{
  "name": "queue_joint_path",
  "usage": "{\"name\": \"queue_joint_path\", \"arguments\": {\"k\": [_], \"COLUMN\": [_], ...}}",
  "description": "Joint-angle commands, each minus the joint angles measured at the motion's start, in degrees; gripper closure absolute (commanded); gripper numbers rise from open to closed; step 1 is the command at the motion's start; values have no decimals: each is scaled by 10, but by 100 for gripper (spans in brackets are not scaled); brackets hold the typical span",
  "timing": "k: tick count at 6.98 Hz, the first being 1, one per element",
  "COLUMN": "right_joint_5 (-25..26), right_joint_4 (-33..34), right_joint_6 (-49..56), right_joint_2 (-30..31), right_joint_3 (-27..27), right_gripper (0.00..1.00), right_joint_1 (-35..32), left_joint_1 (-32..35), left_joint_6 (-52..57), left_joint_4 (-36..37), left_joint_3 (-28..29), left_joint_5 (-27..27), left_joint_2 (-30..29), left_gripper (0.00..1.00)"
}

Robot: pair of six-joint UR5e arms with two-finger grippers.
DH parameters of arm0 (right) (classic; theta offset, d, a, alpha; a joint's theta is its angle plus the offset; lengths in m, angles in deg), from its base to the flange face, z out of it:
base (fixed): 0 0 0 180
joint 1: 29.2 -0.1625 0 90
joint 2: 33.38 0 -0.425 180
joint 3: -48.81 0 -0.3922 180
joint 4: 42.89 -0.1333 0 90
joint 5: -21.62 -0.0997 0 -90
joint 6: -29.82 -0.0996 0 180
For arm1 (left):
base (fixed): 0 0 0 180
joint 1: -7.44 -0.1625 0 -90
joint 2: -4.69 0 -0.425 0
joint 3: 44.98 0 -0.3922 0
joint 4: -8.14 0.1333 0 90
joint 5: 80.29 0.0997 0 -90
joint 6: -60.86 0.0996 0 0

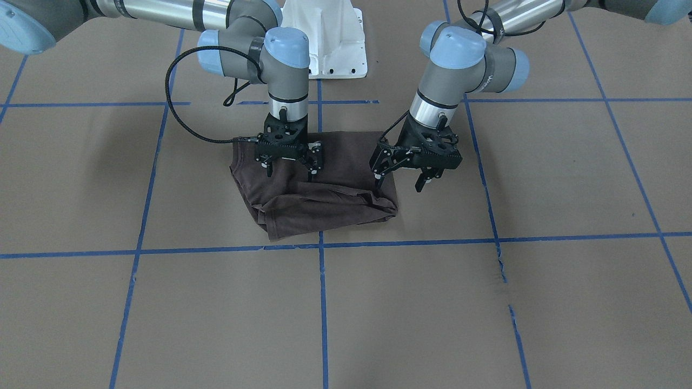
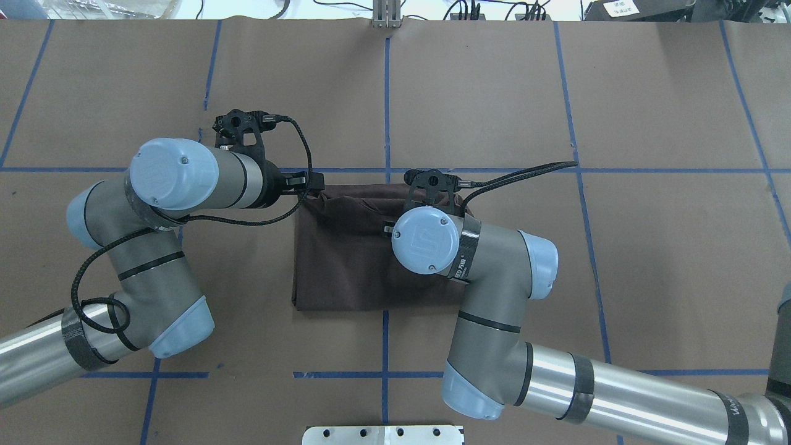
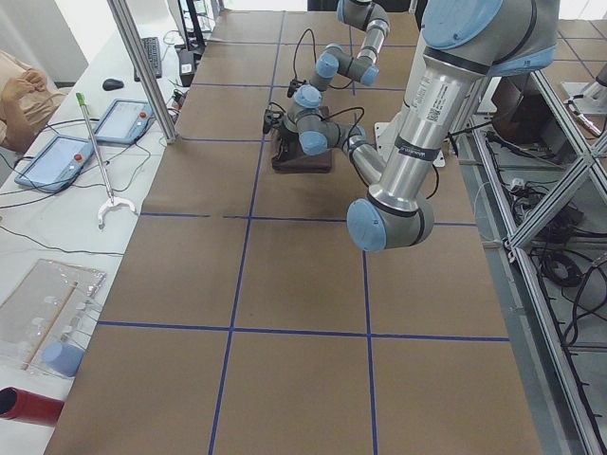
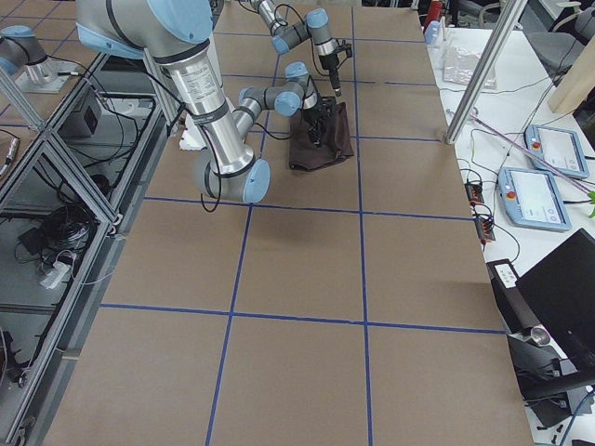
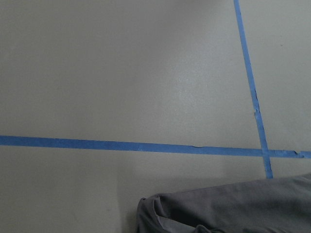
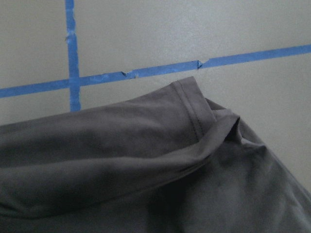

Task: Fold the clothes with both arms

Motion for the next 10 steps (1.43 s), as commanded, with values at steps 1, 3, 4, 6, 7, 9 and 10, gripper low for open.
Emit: {"name": "queue_joint_path", "arguments": {"k": [1, 3, 4, 6, 7, 9, 10], "right_joint_5": [-6, -38, -69, -165, -176, -179, -179], "right_joint_4": [-2, -13, -16, -16, -14, -14, -14], "right_joint_6": [35, 36, 40, 81, 87, 87, 87], "right_joint_2": [-27, -94, -98, -100, -91, -66, -60], "right_joint_3": [-52, -185, -197, -159, -119, -87, -81], "right_gripper": [0, 0, 0, 0, 0, 0, 0], "right_joint_1": [-43, -112, -149, -204, -208, -206, -205], "left_joint_1": [0, 0, -3, -12, -39, -82, -84], "left_joint_6": [0, -5, -9, -8, -8, -8, -8], "left_joint_4": [0, 0, 0, 10, 18, 64, 69], "left_joint_3": [0, -1, 0, 9, 13, 25, 44], "left_joint_5": [0, 1, 1, 2, 10, 70, 70], "left_joint_2": [1, 2, 2, -9, -10, -32, -48], "left_gripper": [0, 0, 0, 0, 0, 0, 0]}}
